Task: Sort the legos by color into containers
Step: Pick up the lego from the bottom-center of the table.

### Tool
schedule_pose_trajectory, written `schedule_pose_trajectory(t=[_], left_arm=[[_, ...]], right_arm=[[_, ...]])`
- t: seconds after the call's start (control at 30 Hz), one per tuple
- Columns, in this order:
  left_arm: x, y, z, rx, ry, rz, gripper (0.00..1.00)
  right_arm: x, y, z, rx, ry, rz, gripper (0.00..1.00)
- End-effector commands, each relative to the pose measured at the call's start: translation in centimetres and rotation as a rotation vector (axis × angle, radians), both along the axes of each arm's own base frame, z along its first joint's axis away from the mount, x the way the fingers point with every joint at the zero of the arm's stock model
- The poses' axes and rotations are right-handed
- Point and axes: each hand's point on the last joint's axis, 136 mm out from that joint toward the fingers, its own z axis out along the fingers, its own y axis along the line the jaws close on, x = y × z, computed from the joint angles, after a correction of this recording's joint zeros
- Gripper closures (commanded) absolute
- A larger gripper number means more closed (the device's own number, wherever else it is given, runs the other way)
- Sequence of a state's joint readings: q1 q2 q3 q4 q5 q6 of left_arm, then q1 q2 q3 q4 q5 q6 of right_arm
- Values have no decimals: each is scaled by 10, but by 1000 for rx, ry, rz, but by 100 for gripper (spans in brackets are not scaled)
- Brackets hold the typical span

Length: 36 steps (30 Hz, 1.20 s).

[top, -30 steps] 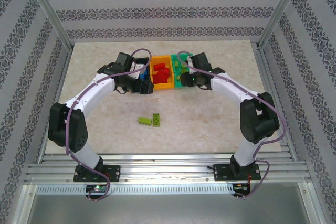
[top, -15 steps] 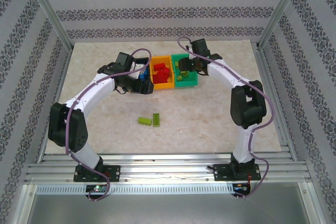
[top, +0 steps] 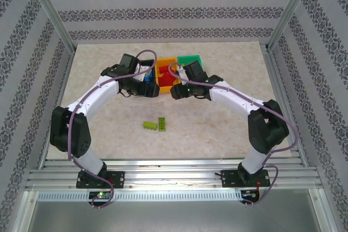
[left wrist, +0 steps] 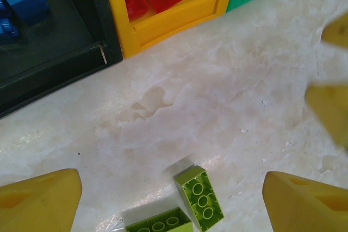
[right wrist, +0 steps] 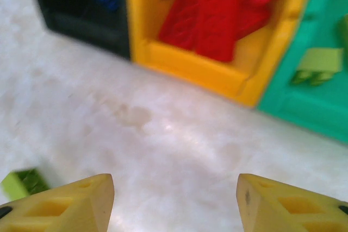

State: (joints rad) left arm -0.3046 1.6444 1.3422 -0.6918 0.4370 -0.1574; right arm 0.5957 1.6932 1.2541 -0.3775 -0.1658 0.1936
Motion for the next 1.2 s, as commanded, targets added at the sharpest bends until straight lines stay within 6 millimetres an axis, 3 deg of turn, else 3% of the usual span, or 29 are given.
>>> schedule_pose_trajectory(t=[0.0, 0.13, 0.33, 0.57, 0.67, 0.87, 1.0, 1.17], left_arm=[[3, 3, 7, -8, -1, 5, 13], [2, 3, 8, -10, -6, 4, 13], [1, 2, 11, -16, -9, 3, 13], [1, 6, 11, 5, -17, 10, 13], [3, 17, 4, 73, -4, 45, 13], [3, 17, -3, 78, 24, 47, 13], [3, 16, -4, 75, 30, 45, 13], [2, 13, -3, 60, 35, 35, 13]], right_arm=[[-37, 15, -20, 7, 70, 46, 38], [-69, 30, -47, -29, 105, 69, 39], [-95, 47, -62, -61, 135, 84, 38], [-107, 66, -83, -85, 184, 114, 38], [-110, 72, -88, -105, 181, 125, 38], [-114, 83, -95, -106, 201, 137, 37], [-113, 82, -106, -142, 210, 130, 37], [-109, 67, -114, -220, 182, 96, 40]])
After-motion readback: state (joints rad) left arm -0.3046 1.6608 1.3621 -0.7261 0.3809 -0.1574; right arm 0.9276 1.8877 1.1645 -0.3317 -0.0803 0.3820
